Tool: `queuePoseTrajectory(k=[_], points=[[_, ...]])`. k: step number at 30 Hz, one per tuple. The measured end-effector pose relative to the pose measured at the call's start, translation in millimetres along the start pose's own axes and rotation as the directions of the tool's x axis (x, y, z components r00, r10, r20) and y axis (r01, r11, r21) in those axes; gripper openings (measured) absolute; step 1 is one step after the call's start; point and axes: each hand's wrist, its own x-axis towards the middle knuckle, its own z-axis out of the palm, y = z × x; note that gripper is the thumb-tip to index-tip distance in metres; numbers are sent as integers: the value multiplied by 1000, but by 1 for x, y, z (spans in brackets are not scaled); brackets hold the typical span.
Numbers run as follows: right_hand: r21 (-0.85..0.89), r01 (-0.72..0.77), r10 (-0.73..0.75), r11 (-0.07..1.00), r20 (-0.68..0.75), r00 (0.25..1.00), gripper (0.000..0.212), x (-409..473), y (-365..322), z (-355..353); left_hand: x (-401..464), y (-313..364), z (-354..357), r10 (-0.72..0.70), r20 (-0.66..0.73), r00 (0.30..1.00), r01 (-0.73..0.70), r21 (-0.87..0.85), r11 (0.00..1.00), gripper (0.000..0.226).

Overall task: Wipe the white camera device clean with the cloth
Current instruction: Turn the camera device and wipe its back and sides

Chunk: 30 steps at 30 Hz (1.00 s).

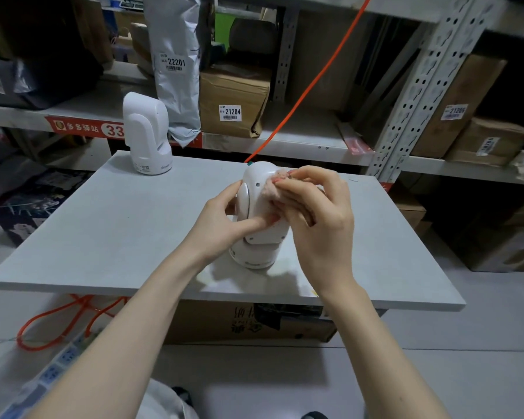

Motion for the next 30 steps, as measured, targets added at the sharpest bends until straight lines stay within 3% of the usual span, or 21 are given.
queuePoseTrajectory(k=[6,11,15,21,25,30], points=[[82,-125,127,989,-24,992,28,3,-16,16,-1,0,-3,-20,23,1000,21,-55,998,38],[156,-32,27,987,32,999,20,-1,-4,7,-1,0,-15,-42,174,984,56,-77,995,47],[149,-24,20,989,25,999,17,-10,4,2,0,2,-18,-42,204,978,62,-95,994,47],[179,-163,173,970,-44,984,21,-1,0,8,-3,1,-18,-64,219,974,85,-88,992,42],[110,-55,59,992,-31,998,18,-5,-7,14,-5,7,-17,-118,227,967,142,-89,986,34],[32,61,-61,998,17,998,13,-23,-2,11,-3,7,-12,-127,167,978,148,-123,981,50]])
